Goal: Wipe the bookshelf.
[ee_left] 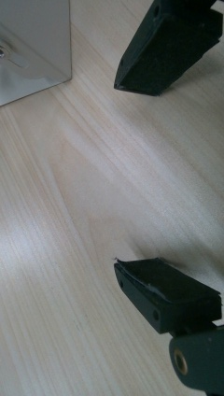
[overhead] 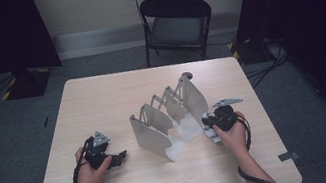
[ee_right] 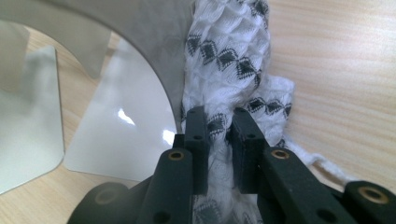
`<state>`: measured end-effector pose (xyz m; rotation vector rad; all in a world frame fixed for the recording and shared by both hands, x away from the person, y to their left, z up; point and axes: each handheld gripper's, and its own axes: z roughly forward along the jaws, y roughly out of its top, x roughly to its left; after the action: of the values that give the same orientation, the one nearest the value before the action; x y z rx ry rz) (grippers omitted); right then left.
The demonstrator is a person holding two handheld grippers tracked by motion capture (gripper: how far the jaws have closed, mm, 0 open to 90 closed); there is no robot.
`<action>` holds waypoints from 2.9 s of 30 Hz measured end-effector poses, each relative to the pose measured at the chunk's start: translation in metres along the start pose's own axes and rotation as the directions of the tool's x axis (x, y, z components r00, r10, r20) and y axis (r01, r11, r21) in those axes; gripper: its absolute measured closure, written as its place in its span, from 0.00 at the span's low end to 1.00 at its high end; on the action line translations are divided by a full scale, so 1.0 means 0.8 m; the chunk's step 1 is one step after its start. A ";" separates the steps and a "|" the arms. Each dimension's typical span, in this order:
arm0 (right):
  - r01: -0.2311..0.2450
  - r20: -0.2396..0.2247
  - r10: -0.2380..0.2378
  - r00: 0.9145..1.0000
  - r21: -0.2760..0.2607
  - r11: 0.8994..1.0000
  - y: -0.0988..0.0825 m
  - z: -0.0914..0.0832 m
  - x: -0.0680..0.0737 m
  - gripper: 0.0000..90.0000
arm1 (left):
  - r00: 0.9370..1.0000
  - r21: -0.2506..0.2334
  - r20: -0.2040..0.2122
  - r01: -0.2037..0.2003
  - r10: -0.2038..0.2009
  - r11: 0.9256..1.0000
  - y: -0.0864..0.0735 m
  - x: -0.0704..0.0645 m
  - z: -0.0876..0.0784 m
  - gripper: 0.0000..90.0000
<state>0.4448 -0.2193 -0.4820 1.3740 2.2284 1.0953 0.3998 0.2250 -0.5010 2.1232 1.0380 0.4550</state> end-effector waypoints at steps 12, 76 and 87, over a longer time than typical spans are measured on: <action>0.008 0.037 -0.007 0.999 -0.007 1.000 0.014 -0.025 -0.006 0.87 | 1.000 0.000 0.000 0.000 0.000 1.000 0.000 0.000 0.000 0.12; 0.031 0.009 -0.031 0.999 -0.003 1.000 -0.001 -0.003 -0.005 0.85 | 1.000 -0.001 -0.001 0.001 -0.001 1.000 0.000 0.000 0.000 0.12; 0.000 0.047 0.002 0.999 -0.042 0.999 0.008 -0.027 -0.016 0.71 | 1.000 -0.001 0.000 0.000 0.000 1.000 0.000 0.000 0.000 0.12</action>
<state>0.4421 -0.2387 -0.4647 1.3703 2.1598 1.0926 0.3997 0.2249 -0.5011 2.1222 1.0378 0.4556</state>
